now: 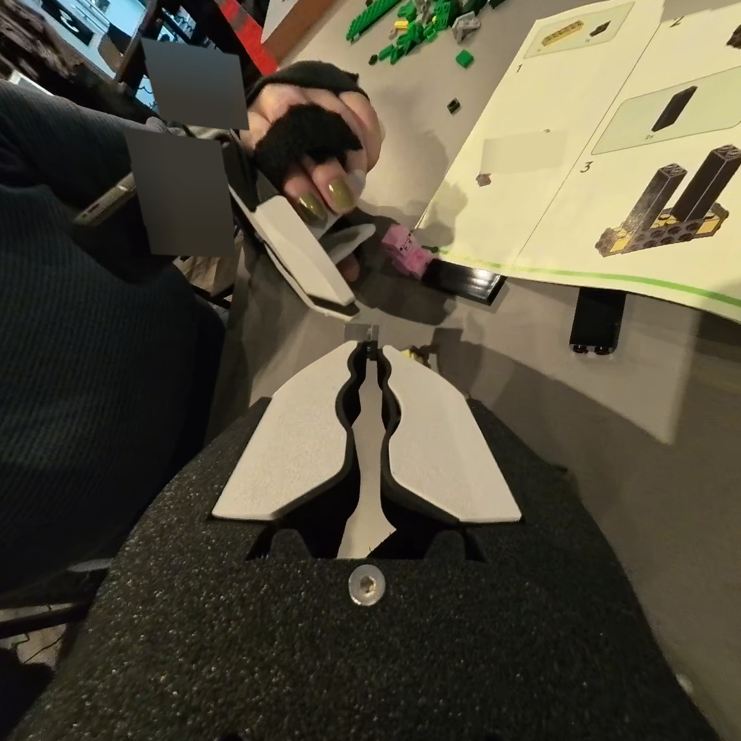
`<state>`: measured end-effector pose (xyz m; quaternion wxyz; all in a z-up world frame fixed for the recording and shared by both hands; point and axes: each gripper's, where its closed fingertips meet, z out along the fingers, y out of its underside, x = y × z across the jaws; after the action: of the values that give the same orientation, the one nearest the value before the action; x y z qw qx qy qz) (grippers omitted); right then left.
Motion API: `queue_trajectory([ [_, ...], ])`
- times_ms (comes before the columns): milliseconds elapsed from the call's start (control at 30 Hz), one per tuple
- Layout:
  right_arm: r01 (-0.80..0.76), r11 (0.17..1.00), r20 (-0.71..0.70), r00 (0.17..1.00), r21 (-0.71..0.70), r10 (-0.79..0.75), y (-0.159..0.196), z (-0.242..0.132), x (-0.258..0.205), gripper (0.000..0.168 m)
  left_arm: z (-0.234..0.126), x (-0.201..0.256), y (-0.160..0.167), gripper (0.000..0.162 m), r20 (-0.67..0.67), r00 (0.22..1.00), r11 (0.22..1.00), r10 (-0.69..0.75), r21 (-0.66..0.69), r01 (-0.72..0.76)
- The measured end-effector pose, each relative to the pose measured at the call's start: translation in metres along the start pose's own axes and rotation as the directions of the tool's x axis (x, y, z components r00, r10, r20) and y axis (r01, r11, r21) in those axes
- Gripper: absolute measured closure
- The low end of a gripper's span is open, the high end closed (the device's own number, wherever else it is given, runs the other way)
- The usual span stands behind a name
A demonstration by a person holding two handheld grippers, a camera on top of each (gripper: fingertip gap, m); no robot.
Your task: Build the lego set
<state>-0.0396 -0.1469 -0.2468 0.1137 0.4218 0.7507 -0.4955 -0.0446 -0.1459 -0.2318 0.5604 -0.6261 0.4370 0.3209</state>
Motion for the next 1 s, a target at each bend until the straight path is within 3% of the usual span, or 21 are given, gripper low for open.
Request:
queue_trajectory([
  [33,-0.003,1.0,0.003,1.0,-0.001,0.003,0.0,0.0,-0.001,0.163,0.0,0.0,0.001,0.15,-0.003,1.0,1.0,0.002,0.0,-0.002],
  [133,-0.014,1.0,0.02,1.0,0.002,0.014,0.0,0.001,-0.003,0.163,-0.001,0.005,-0.001,0.145,-0.034,0.999,1.0,-0.007,0.025,0.008],
  [433,-0.053,0.998,0.024,0.998,-0.015,0.053,0.003,0.005,-0.003,0.164,0.001,0.012,0.0,0.159,-0.013,0.991,0.991,0.135,-0.005,-0.135],
  [667,-0.046,0.999,-0.002,0.999,0.011,0.046,-0.002,0.005,-0.006,0.163,-0.001,0.004,0.001,0.162,-0.027,1.0,1.0,0.006,-0.019,-0.007],
  [1000,-0.117,0.991,0.043,0.992,-0.062,0.12,0.01,0.01,-0.012,0.163,-0.007,0.001,-0.006,0.156,0.09,0.966,0.969,0.244,0.025,-0.247],
])
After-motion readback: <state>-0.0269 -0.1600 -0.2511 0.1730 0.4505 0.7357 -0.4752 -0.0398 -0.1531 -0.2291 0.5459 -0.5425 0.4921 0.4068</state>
